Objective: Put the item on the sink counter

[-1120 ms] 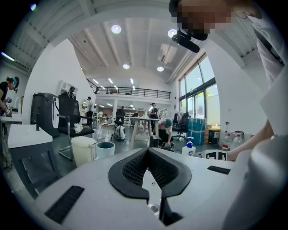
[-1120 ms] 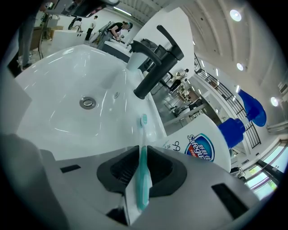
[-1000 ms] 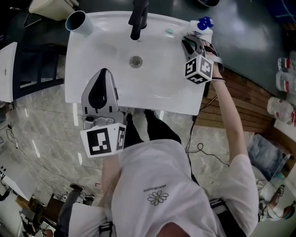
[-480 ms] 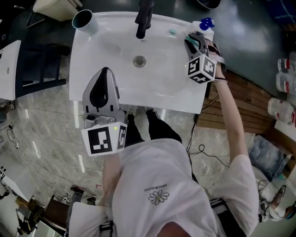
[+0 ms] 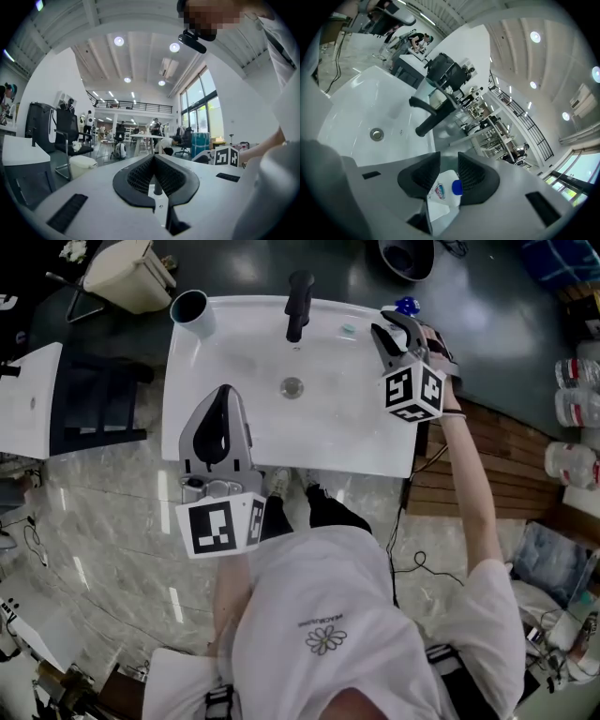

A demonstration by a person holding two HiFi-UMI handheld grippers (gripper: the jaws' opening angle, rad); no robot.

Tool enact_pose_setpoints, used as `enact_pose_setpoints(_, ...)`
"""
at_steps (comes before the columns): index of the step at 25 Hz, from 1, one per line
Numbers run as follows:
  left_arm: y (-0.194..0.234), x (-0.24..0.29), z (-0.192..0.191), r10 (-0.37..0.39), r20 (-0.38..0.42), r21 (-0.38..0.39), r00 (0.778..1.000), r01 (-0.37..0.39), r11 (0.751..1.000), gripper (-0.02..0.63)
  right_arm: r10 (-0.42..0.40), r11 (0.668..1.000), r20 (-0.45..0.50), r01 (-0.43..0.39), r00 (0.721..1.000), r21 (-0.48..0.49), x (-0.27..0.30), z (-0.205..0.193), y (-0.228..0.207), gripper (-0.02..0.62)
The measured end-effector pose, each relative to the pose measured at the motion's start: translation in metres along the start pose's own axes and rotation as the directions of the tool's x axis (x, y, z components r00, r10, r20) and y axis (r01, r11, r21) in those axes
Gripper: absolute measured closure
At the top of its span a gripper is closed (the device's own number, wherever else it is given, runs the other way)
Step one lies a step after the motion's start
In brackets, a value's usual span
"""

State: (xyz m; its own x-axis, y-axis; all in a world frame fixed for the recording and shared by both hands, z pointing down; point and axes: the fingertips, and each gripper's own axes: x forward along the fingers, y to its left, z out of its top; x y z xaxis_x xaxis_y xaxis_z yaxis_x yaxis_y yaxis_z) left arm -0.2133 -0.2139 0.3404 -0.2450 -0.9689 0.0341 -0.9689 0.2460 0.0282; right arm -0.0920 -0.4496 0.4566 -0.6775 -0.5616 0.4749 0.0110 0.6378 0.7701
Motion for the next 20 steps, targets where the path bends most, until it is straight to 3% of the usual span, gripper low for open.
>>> enact_pose_setpoints(4,0.002,-0.007,0.019,-0.018,0.043,0.006,0.999,0.018,1.000,0.591,-0.071,0.997,0.055,0.070,0.996,0.021,-0.030,0.037,-0.029,0.495)
enact_pose_setpoints(7,0.002,-0.012,0.033,-0.034,0.076,0.008,0.997,0.033,0.999,0.589,-0.143,0.985,0.111,0.131,0.983,0.116,-0.059,0.065,-0.050,0.496)
enact_pose_setpoints(10,0.003,-0.016,0.051,-0.049,0.113,0.013,0.992,0.048,0.999,0.589,-0.251,0.945,0.168,0.204,0.953,0.256,-0.097,0.098,-0.068,0.511)
enact_pose_setpoints(13,0.004,-0.022,0.071,-0.062,0.155,0.021,0.986,0.060,0.998,0.590,-0.364,0.903,0.229,0.281,0.903,0.326,-0.142,0.140,-0.080,0.528)
enact_pose_setpoints(15,0.005,-0.026,0.084,-0.070,0.180,0.036,0.981,0.065,0.997,0.591,-0.447,0.853,0.254,0.323,0.858,0.409,-0.169,0.161,-0.083,0.537)
enact_pose_setpoints(18,0.007,-0.032,0.096,-0.085,0.206,0.062,0.975,0.074,0.995,0.591,-0.587,0.705,0.260,0.326,0.767,0.630,-0.195,0.182,-0.078,0.546)
enact_pose_setpoints(20,0.005,-0.036,0.098,-0.095,0.213,0.067,0.972,0.082,0.994,0.591,-0.613,0.656,0.232,0.322,0.755,0.683,-0.203,0.183,-0.066,0.552)
